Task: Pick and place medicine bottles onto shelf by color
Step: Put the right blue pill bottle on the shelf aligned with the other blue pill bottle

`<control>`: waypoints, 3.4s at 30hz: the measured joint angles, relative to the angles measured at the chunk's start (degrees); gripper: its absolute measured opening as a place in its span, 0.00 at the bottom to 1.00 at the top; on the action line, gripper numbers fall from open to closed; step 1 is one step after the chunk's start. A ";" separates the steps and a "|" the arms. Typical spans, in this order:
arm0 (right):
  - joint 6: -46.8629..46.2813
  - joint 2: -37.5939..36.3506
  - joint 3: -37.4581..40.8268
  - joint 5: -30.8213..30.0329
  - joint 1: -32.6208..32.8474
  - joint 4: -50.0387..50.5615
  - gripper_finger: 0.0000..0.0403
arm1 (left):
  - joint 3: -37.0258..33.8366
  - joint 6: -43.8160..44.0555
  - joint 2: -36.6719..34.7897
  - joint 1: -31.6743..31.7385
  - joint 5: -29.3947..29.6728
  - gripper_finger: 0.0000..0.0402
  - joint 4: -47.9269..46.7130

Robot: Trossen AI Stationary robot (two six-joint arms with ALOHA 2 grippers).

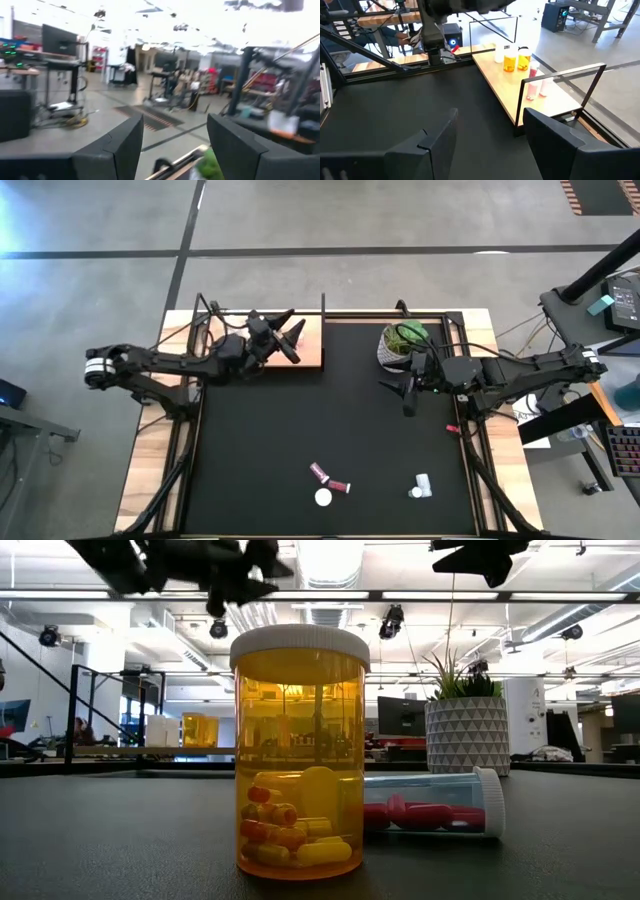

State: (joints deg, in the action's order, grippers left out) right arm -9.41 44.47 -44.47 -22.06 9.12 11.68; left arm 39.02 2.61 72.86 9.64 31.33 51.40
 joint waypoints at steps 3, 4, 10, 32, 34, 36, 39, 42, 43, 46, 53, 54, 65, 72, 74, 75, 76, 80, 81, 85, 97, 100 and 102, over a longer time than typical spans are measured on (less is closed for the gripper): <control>0.00 -0.01 0.00 0.01 0.00 0.02 0.54 | 1.15 0.02 -0.48 -2.95 -0.23 0.51 -0.17; 0.00 -0.02 0.00 0.00 -0.02 0.00 0.54 | 1.85 0.02 -0.51 -4.02 -0.23 0.51 -0.21; 0.00 0.00 0.00 0.00 -0.02 0.00 0.54 | 7.42 0.09 1.02 -10.38 -0.22 0.51 0.37; -17.73 6.92 0.00 2.87 0.00 -6.05 0.54 | 17.27 4.41 4.98 -23.20 -4.00 0.51 0.66; -23.92 8.63 0.00 3.06 0.00 -6.19 0.54 | 17.29 4.47 4.96 -23.21 -4.82 0.51 0.68; -30.31 10.45 0.00 3.06 0.00 -6.80 0.54 | 17.28 4.50 4.80 -23.39 -5.81 0.51 0.63; -37.56 13.52 0.00 3.06 -0.02 -9.61 0.54 | 17.22 4.51 4.59 -23.60 -7.58 0.51 0.70; -43.80 16.59 0.00 3.92 0.00 -14.54 0.54 | 17.03 4.59 4.59 -23.86 -9.69 0.51 0.61; -45.30 17.56 0.00 5.92 -0.02 -16.19 0.54 | 16.99 4.57 4.57 -23.93 -10.46 0.51 0.63; -48.47 19.55 -0.12 13.45 -0.26 -18.78 0.54 | 16.99 4.59 4.56 -24.01 -13.24 0.51 0.67; -45.52 19.83 -6.23 17.74 6.93 -14.13 0.54 | 16.86 4.60 3.16 -24.05 -19.61 0.51 0.31; -46.01 19.80 -7.79 17.66 8.33 -10.94 0.54 | 16.85 4.59 2.81 -24.05 -20.24 0.51 -0.08; -77.33 31.52 -32.35 17.29 26.48 44.49 0.54 | 15.42 4.70 -3.86 -24.05 -21.57 0.51 -9.59; -85.59 41.42 -41.76 26.56 31.54 56.27 0.54 | 14.95 4.72 -6.17 -24.05 -21.59 0.51 -11.76; -83.86 43.59 -42.16 29.89 31.67 57.05 0.54 | 15.02 4.72 -6.34 -24.05 -21.57 0.51 -11.58; -82.74 44.57 -42.16 31.41 31.66 56.92 0.54 | 15.06 4.70 -6.34 -24.05 -21.57 0.51 -11.41; -81.30 45.39 -42.13 32.71 31.65 56.97 0.54 | 15.05 4.72 -6.34 -24.05 -21.57 0.51 -11.49; -74.54 47.96 -41.01 35.06 31.65 56.99 0.54 | 15.24 4.69 -6.01 -24.01 -21.32 0.51 -11.39; -73.10 48.48 -40.56 35.47 31.65 56.98 0.54 | 15.36 4.68 -5.85 -24.01 -21.01 0.51 -11.39; -69.50 49.42 -37.89 36.02 31.65 57.03 0.54 | 15.43 4.97 -5.73 -24.01 -18.85 0.51 -11.35; -70.48 43.46 -24.92 35.37 31.63 41.77 0.54 | 15.41 9.11 -5.37 -24.01 -18.70 0.51 -11.30; -71.93 43.23 -22.12 35.55 31.63 37.63 0.54 | 15.39 9.12 -5.36 -24.01 -18.67 0.51 -11.41; -72.44 43.48 -20.89 35.60 31.63 37.41 0.54 | 15.39 9.11 -5.36 -24.01 -18.64 0.51 -11.34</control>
State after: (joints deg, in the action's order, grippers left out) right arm -81.85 87.94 -65.36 13.54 40.75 49.10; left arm 54.41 11.73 67.51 -14.37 12.69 40.05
